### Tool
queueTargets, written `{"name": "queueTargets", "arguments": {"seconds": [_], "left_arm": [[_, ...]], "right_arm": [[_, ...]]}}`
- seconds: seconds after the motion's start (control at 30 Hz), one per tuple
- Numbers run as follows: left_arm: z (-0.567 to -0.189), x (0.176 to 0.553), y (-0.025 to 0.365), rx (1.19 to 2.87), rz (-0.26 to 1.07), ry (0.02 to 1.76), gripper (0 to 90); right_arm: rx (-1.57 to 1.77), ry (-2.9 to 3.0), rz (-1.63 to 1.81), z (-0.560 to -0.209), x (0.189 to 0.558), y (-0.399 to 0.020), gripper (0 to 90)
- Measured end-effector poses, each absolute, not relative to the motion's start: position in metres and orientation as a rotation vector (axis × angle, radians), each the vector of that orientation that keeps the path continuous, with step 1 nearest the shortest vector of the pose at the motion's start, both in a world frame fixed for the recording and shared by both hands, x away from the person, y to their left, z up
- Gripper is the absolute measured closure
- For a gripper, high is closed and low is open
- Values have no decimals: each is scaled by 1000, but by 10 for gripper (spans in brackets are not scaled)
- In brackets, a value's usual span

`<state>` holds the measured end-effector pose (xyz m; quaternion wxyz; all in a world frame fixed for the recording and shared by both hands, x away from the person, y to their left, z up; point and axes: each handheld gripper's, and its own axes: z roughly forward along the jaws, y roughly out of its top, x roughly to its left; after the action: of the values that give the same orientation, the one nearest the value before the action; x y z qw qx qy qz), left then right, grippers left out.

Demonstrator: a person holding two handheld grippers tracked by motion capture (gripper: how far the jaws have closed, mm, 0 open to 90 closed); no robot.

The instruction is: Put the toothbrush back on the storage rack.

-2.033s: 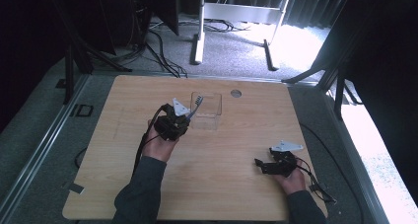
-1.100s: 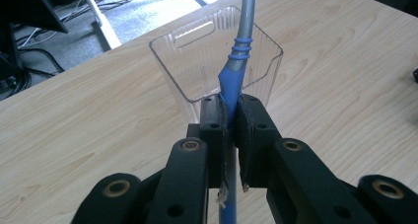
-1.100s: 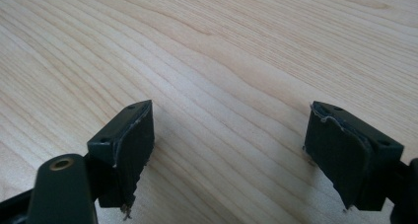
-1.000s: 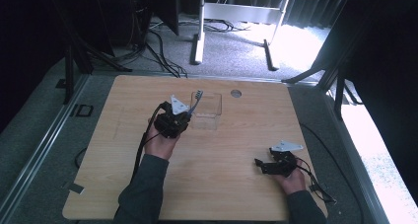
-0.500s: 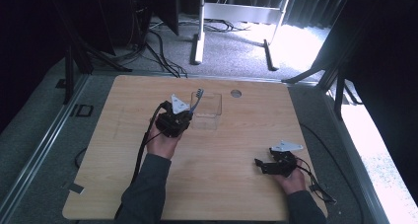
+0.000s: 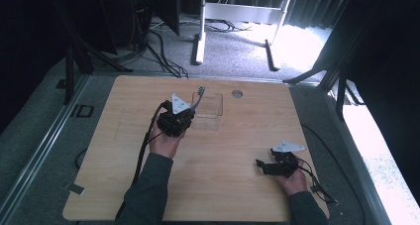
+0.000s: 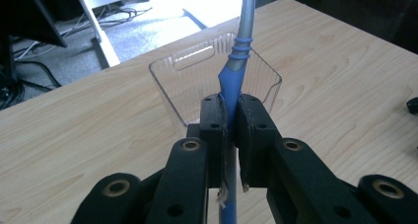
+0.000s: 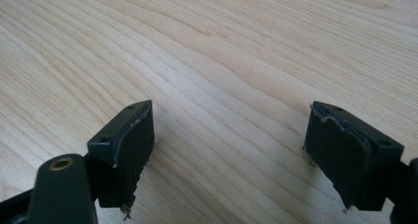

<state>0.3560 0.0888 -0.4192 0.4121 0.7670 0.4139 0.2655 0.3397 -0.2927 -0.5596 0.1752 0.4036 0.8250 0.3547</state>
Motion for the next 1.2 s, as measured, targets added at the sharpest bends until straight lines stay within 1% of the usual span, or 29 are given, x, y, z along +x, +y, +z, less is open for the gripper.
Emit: {"name": "queueTargets", "arguments": {"seconds": [0.47,1.2], "left_arm": [[-425,363,93,1864,674,1071,825],[-423,373,97,1746,625,1078,824]], "right_arm": [[1143,2337,1006,-560,340,-293,187],[1144,2337,1006,-560,340,-293,187]]}}
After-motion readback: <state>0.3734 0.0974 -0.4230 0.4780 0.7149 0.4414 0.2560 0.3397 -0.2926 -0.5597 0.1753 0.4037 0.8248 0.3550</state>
